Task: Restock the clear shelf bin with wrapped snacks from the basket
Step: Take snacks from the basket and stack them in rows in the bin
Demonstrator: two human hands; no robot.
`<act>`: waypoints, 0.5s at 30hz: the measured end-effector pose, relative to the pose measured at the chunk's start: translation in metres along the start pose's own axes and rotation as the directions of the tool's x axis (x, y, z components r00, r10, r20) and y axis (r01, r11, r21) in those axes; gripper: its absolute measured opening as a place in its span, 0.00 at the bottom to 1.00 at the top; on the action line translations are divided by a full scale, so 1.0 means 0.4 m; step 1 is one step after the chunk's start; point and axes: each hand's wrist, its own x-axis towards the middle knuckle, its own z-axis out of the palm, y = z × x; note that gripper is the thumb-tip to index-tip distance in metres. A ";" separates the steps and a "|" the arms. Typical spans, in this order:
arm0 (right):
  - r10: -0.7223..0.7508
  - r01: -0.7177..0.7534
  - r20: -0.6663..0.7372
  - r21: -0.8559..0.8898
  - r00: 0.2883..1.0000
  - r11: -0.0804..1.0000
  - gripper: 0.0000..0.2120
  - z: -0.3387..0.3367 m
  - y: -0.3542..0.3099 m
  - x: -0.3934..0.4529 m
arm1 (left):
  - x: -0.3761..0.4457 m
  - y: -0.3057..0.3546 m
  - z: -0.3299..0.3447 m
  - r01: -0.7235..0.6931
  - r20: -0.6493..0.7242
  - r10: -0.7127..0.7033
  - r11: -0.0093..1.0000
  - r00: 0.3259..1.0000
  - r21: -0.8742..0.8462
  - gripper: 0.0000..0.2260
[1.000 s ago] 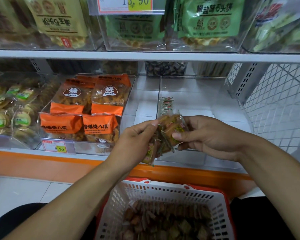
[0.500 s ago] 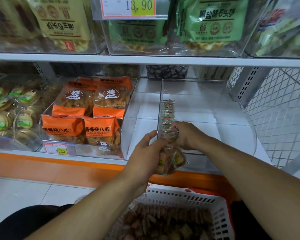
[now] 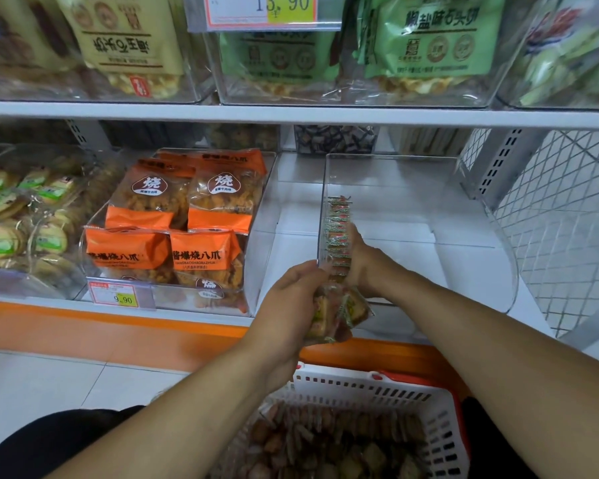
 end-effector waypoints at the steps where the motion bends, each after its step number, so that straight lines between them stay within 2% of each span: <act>1: 0.010 -0.010 0.014 0.005 1.000 1.000 0.55 -0.008 0.000 -0.008 | -0.002 0.002 -0.001 0.004 -0.011 -0.004 1.000 1.000 -0.028 0.08; 3: -0.025 0.026 -0.044 0.005 0.999 1.000 0.50 -0.032 0.000 -0.033 | -0.008 0.005 -0.003 0.007 -0.042 -0.011 0.996 0.999 -0.089 0.10; 5: -0.143 0.160 -0.243 0.052 0.960 0.986 0.34 -0.063 0.000 -0.072 | -0.013 0.009 -0.009 0.009 -0.069 -0.019 0.990 0.997 -0.144 0.11; 7: -0.229 0.326 -0.363 0.231 0.903 0.917 0.17 -0.083 -0.005 -0.129 | -0.018 0.017 -0.017 -0.005 -0.086 -0.010 0.984 0.996 -0.177 0.11; 8: -0.260 0.375 -0.339 0.340 0.904 0.862 0.17 -0.086 -0.010 -0.162 | -0.020 0.022 -0.021 -0.014 -0.092 -0.004 0.982 0.996 -0.189 0.12; 10: -0.329 0.386 -0.202 0.488 0.923 0.783 0.23 -0.074 -0.020 -0.220 | -0.024 0.029 -0.030 -0.012 -0.083 -0.007 0.975 0.997 -0.222 0.15; 12: -0.378 0.376 -0.109 0.530 0.919 0.761 0.27 -0.052 -0.023 -0.254 | -0.027 0.035 -0.034 0.056 -0.007 -0.060 0.960 0.998 -0.276 0.19; 15: -0.384 0.395 -0.132 0.513 0.914 0.762 0.30 -0.036 -0.017 -0.264 | -0.031 0.041 -0.040 0.205 0.123 -0.172 0.914 0.977 -0.351 0.26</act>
